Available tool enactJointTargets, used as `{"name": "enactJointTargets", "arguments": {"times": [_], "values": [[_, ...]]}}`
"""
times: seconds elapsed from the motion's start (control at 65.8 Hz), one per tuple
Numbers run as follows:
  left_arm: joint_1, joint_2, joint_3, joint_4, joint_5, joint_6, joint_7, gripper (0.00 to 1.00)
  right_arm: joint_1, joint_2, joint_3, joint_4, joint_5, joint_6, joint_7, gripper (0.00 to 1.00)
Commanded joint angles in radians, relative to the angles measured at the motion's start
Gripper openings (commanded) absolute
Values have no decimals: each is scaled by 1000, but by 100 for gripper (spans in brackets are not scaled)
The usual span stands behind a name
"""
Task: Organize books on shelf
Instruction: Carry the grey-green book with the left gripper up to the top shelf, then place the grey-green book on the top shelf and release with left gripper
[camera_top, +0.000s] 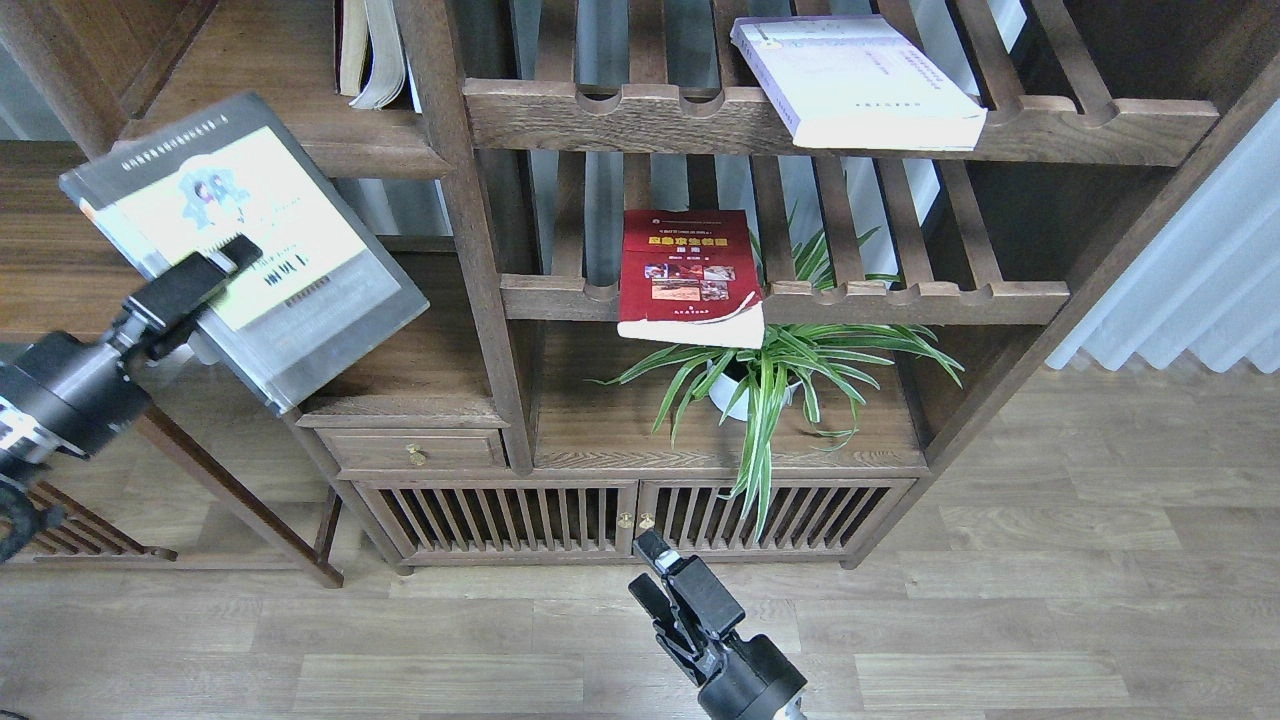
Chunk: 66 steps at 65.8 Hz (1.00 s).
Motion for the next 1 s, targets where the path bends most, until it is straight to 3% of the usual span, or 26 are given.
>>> {"name": "enactJointTargets", "arguments": {"times": [0.0,0.167,0.517,0.988], "values": [[-57,62,-20,2,-22,0,0,6,0,0,-3,-7,-2,0,0,99],[-127,119,-24,2,-8,0,15,7,3,0,-9,-7,-2,0,-2,99],[-308,272,-90,49,339,0,119,10,6,0,-11,-10,-2,0,-2,99],[-578,231,-34,195,610,0,120,10,6,0,-11,-10,-2,0,-2,99]]}}
